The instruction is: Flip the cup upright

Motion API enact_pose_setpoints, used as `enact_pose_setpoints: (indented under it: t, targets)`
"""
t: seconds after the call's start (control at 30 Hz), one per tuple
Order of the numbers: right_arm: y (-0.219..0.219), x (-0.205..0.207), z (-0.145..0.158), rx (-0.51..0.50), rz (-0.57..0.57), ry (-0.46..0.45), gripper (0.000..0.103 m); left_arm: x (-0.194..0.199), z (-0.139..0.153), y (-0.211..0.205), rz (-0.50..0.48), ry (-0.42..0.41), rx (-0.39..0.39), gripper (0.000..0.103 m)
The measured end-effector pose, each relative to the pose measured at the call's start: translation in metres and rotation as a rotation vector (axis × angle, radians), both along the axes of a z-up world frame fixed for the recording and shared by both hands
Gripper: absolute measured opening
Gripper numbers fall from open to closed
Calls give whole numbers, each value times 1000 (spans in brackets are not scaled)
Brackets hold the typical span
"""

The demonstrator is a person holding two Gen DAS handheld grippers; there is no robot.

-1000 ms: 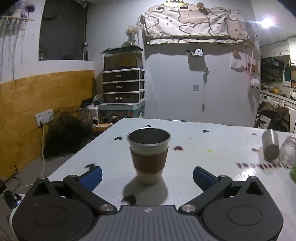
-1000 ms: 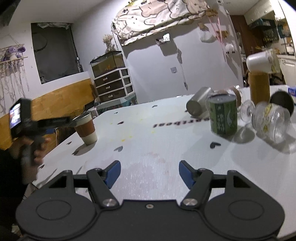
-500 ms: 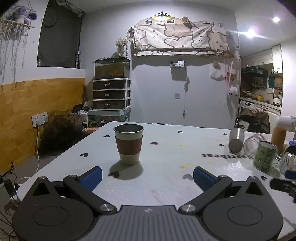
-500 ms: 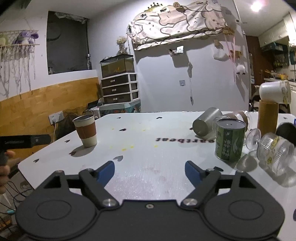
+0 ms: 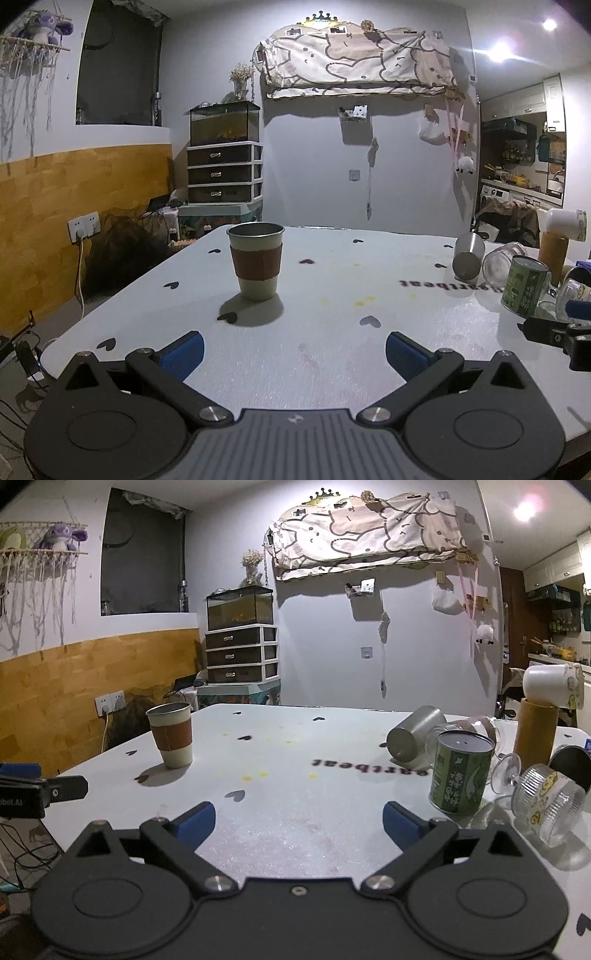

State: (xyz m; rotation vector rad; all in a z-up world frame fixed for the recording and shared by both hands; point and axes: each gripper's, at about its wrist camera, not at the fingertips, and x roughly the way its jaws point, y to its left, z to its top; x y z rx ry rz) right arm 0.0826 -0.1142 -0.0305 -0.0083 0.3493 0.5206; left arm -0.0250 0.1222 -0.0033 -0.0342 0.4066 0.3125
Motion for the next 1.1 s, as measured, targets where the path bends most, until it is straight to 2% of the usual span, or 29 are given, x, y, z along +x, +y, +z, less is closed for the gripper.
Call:
enact_pose_setpoints:
  t: [0.17, 1.1]
  targets:
    - [2, -3, 2, -15, 5, -10, 102, 1, -3, 2, 6, 14, -12, 103]
    - [2, -3, 2, -20, 3, -5, 103, 1, -6, 0, 5, 21, -15, 103]
